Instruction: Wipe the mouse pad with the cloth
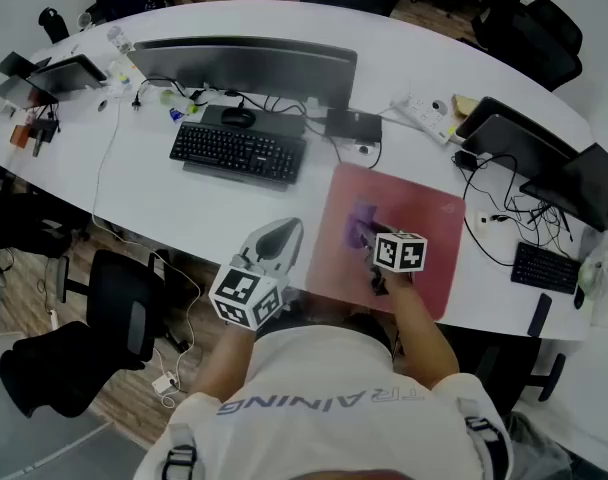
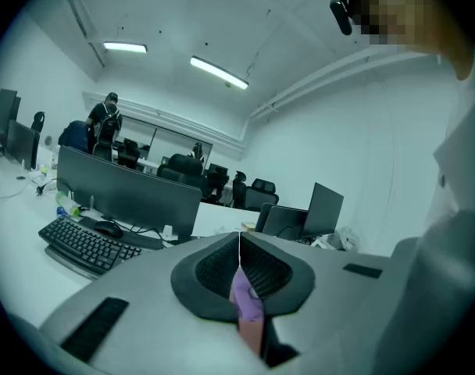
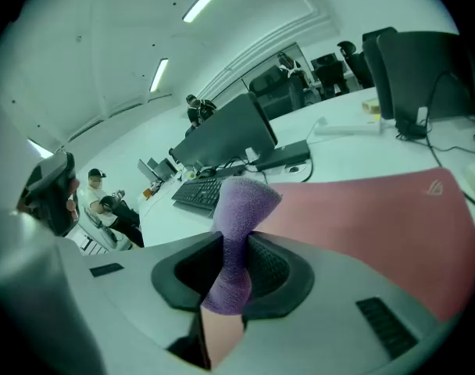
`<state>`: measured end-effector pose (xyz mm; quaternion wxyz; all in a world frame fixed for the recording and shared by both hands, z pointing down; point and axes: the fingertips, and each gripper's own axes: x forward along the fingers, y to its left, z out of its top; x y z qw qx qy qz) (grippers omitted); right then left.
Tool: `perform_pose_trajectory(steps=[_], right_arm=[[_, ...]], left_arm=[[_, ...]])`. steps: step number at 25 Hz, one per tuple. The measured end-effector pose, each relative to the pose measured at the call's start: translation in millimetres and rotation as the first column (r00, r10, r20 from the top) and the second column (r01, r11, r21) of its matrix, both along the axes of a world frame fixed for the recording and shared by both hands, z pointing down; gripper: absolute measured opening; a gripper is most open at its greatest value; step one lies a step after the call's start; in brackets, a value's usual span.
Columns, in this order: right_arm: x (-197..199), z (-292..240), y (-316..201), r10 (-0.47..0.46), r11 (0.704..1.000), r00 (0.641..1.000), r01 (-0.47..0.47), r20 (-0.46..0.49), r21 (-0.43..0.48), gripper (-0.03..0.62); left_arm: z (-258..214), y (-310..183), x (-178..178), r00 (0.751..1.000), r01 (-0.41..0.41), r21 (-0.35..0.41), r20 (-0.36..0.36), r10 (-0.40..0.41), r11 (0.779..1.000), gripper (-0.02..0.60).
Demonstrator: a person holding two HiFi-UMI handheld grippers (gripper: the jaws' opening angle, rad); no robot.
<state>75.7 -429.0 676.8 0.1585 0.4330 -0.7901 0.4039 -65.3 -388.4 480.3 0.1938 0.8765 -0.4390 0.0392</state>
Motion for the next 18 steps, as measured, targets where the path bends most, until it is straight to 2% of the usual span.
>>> perform_pose_trajectory(steps=[5, 9, 12, 18], right_arm=[[-64.9, 42.3, 2.5, -0.078, 0.994, 0.996, 0.074, -0.043, -0.079, 0.098], [-91.8, 67.1, -2.9, -0.102, 0.989, 0.992, 0.094, -0.073, -0.112, 0.098], [-91.9, 80.3, -3.2, -0.101, 0.987, 0.991, 0.089, -0.091, -0.135, 0.098], [-63.0, 86.2, 2.3, -0.074, 0.985, 0.994, 0.060, -0.084, -0.159, 0.098]], left_arm=[[9.1, 6.5, -34.0, 1.000, -0.002, -0.027, 0.026, 0.003, 1.000, 0.032], [16.5, 9.0, -47.8, 0.999, -0.011, -0.045, 0.039, 0.013, 0.999, 0.032], [16.8, 9.6, -49.3, 0.999, -0.023, -0.047, 0.045, 0.025, 0.999, 0.032], [14.4, 11.5, -30.0, 0.999, -0.038, -0.044, 0.038, 0.039, 0.998, 0.032]])
